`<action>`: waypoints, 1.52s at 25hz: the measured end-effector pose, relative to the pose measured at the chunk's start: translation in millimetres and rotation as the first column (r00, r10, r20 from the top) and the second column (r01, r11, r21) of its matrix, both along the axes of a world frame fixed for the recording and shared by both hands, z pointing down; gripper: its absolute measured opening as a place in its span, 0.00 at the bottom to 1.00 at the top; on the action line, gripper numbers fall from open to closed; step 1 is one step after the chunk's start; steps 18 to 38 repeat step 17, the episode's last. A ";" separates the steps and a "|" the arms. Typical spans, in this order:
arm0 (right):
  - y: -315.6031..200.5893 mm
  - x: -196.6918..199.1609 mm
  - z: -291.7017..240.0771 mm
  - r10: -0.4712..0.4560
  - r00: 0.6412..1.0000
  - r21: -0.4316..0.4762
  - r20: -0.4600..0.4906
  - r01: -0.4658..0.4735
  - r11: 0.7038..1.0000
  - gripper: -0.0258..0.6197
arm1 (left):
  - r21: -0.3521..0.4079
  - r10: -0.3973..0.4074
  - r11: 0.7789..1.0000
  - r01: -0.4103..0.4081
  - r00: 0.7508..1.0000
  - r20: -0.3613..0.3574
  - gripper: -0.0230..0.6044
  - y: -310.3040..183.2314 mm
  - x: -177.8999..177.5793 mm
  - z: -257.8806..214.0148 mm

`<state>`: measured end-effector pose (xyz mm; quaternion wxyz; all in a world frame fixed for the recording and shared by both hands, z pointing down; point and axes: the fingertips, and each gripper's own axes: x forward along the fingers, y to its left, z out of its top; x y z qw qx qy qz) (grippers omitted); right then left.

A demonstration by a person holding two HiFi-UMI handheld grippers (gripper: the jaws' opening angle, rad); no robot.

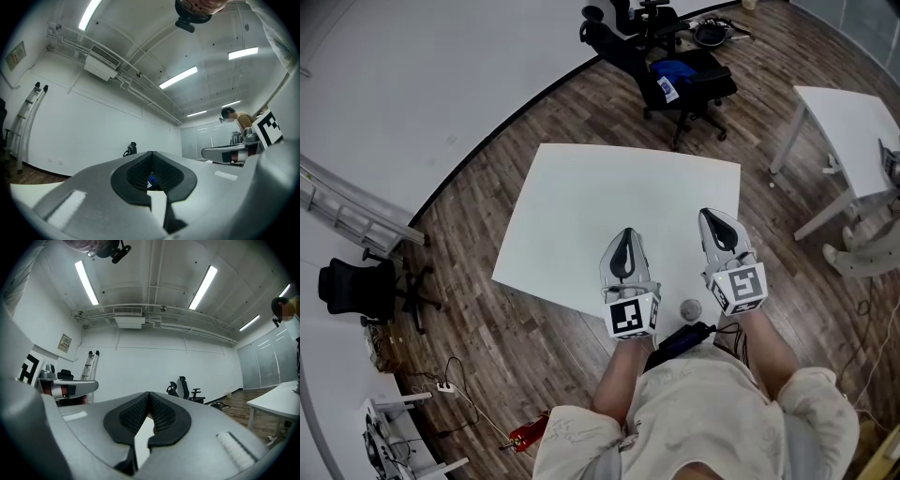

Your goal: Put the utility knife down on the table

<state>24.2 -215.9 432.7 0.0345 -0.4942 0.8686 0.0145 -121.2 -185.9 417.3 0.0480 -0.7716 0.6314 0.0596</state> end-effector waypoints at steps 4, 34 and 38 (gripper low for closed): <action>-0.7 -0.3 0.2 -0.004 1.000 -0.003 -0.005 0.004 1.000 0.05 | 0.003 0.002 1.000 -0.002 1.000 -0.001 0.07 -0.5 0.3 0.7; -1.9 0.3 -0.8 -0.007 1.000 -0.001 -0.012 0.007 1.000 0.05 | -0.003 0.001 1.000 -0.001 1.000 0.000 0.07 -2.0 0.0 3.8; -1.9 0.3 -0.8 -0.007 1.000 -0.001 -0.012 0.007 1.000 0.05 | -0.003 0.001 1.000 -0.001 1.000 0.000 0.07 -2.0 0.0 3.8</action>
